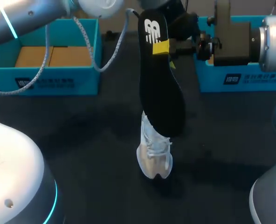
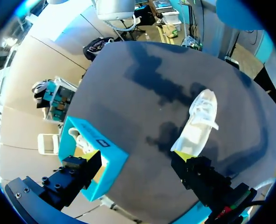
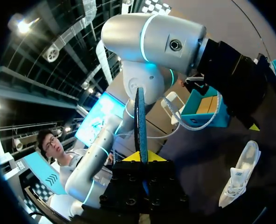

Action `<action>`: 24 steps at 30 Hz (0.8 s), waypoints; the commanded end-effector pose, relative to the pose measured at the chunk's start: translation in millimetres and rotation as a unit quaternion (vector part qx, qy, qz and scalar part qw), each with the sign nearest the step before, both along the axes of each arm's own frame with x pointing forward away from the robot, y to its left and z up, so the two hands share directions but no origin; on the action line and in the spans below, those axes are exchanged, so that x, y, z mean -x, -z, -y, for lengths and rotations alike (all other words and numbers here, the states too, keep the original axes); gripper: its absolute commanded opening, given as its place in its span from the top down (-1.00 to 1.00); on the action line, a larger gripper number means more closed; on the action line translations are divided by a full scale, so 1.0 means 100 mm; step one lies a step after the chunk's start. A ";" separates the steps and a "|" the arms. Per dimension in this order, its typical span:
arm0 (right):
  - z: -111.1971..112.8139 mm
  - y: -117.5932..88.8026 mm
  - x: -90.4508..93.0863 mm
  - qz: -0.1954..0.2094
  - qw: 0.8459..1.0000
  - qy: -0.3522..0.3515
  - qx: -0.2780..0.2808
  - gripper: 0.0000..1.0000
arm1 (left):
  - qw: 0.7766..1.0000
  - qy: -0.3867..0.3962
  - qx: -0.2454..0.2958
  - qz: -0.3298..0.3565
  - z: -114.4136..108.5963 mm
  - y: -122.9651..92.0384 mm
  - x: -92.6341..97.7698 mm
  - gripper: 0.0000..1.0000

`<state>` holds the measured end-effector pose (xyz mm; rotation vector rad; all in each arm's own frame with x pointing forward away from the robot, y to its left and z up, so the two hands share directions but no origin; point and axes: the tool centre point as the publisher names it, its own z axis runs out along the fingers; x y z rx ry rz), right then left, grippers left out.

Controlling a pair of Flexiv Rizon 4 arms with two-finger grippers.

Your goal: Take the shoe out of the shoebox, open the shoe tongue, remove and reinsert the insole, then place the shoe into the shoebox

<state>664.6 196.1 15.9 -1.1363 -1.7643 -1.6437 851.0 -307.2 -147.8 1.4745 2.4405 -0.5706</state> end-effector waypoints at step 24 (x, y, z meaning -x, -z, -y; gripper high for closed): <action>0.71 0.27 -0.69 -0.246 0.949 0.195 -0.017 1.00 | 0.934 0.035 0.354 0.044 -0.70 -0.49 -0.50 -1.00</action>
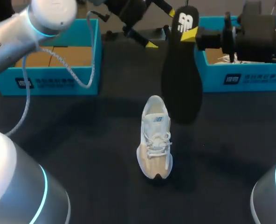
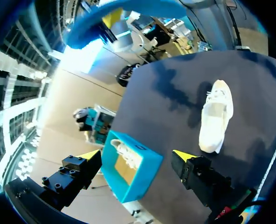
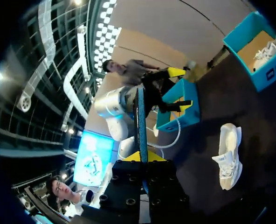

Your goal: Take the shoe out of the shoebox, open the shoe tongue, remove and reinsert the insole, then place the shoe into the shoebox

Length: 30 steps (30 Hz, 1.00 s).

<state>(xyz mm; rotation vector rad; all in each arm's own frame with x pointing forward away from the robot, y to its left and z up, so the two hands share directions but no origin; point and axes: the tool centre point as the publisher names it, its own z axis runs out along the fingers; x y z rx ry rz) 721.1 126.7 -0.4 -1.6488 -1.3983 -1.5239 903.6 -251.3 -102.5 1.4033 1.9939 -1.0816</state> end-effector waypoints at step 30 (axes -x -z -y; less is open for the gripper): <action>0.11 0.47 -0.77 -0.215 0.961 0.136 -0.107 1.00 | 0.936 -0.051 0.312 0.155 -0.19 -0.48 0.32 -1.00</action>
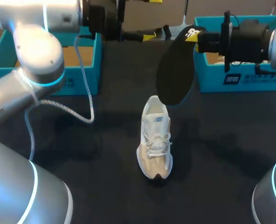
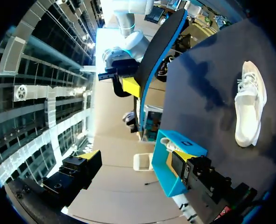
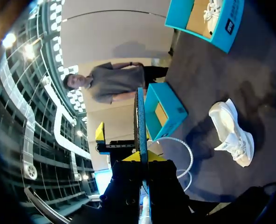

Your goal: Take the shoe out of the shoebox, open the shoe tongue, remove and reinsert the insole, then place the shoe into the shoebox

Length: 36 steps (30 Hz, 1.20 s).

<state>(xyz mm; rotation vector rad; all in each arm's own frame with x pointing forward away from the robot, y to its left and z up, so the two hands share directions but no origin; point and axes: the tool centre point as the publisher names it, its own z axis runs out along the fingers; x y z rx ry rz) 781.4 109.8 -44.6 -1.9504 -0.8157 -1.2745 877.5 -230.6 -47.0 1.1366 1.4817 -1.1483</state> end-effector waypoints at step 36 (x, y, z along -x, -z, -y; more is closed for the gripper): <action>0.24 0.16 -1.34 -0.047 0.995 -0.075 -0.049 1.00 | 0.992 0.069 0.046 0.092 0.08 0.12 0.09 -1.00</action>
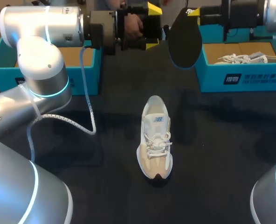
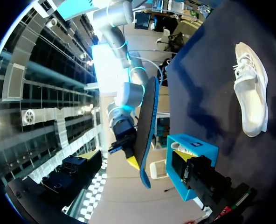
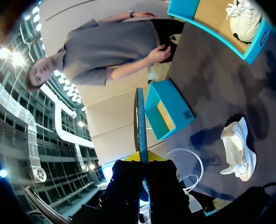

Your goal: Take the shoe out of the shoebox, open the shoe tongue, remove and reinsert the insole, then place the shoe into the shoebox

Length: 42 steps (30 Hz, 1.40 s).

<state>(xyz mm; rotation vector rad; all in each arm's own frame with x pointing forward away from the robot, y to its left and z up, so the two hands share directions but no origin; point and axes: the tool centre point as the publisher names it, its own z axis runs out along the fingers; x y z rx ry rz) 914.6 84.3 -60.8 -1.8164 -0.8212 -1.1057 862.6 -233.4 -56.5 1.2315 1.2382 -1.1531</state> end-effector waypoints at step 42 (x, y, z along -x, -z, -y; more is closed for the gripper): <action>-0.40 0.18 -0.07 -0.018 0.999 -0.030 -0.014 1.00 | 0.994 0.051 0.051 0.080 0.40 0.28 -0.08 1.00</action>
